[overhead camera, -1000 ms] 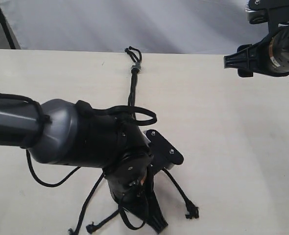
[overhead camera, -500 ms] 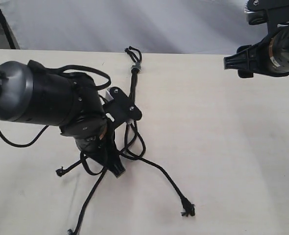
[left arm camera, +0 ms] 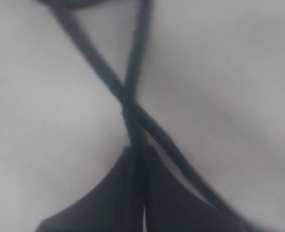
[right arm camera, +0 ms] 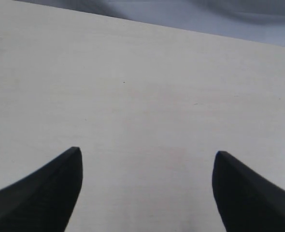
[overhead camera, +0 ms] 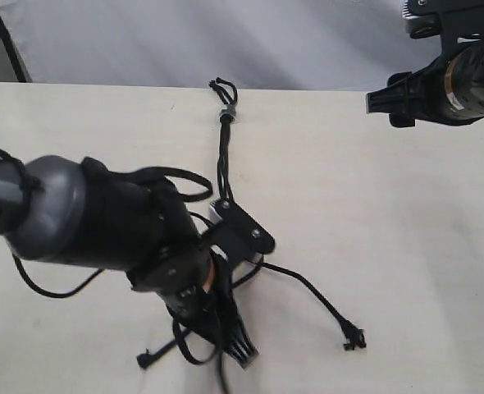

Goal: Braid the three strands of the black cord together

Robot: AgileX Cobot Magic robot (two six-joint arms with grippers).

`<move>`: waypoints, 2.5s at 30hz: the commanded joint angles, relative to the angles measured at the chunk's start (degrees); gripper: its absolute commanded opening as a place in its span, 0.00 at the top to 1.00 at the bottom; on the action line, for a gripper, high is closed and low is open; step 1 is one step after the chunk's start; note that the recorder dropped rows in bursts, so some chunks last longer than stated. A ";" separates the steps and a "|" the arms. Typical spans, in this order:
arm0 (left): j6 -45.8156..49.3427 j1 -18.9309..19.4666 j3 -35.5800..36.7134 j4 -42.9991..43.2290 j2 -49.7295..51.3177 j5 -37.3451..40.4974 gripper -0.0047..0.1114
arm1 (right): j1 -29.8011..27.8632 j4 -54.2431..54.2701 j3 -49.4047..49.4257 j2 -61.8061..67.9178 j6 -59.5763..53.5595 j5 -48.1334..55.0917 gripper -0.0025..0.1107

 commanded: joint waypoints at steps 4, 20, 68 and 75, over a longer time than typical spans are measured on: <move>0.92 -5.46 -3.66 4.12 -1.78 5.87 0.95 | -0.33 0.17 0.28 0.08 -0.27 -0.57 0.36; -6.95 10.30 8.09 10.77 -6.85 -5.97 0.95 | -0.33 0.89 0.28 0.08 -0.27 -0.56 0.36; -20.37 25.84 25.11 14.13 -32.47 -11.83 0.43 | 47.08 44.53 -4.38 24.64 -35.67 -1.85 0.61; -20.37 25.84 25.11 14.13 -32.47 -11.83 0.43 | 47.08 36.45 -6.07 22.59 -35.38 8.19 0.98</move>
